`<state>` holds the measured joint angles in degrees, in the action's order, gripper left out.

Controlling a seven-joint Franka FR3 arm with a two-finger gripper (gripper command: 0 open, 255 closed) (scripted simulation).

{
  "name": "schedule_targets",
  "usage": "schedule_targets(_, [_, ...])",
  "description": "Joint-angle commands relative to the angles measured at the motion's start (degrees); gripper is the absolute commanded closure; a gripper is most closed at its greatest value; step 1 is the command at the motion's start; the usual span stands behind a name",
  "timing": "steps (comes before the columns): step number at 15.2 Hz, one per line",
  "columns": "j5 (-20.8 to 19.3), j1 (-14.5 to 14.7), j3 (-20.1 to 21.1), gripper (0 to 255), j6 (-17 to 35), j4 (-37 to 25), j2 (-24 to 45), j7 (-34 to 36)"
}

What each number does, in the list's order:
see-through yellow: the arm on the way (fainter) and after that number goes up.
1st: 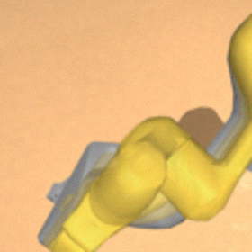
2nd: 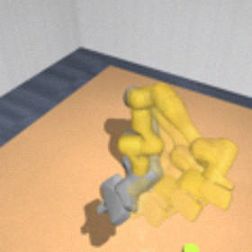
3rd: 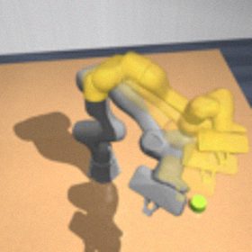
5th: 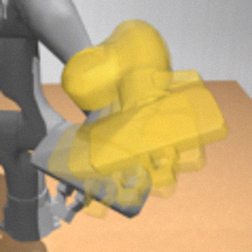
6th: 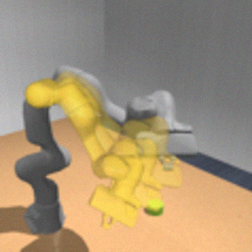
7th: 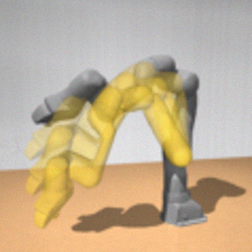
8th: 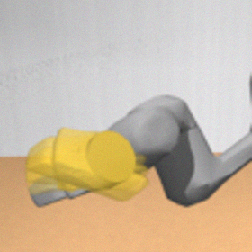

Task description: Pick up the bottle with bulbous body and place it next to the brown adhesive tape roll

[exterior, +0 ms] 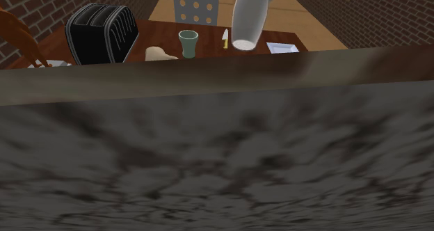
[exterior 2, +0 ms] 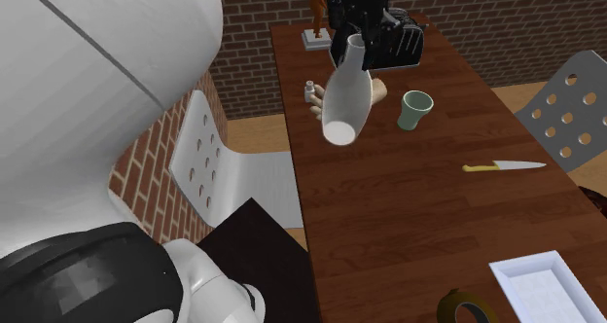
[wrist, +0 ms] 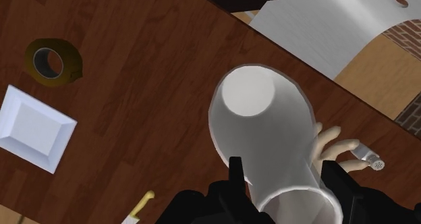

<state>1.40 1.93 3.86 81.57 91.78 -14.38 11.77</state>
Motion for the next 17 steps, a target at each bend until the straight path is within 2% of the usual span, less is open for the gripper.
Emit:
schedule_targets(1, [-0.04, 0.02, 0.06, 255, -1.70, -2.50, 0.80, 0.12])
schedule_targets(5, [-0.14, 0.02, 0.12, 255, -4.71, -7.22, 2.51, 0.24])
schedule_targets(11, [-0.82, -2.90, -5.41, 255, -4.86, -2.36, -2.37, -8.28])
schedule_targets(17, [-2.29, -5.60, -11.25, 255, -5.35, -0.24, -4.95, -16.93])
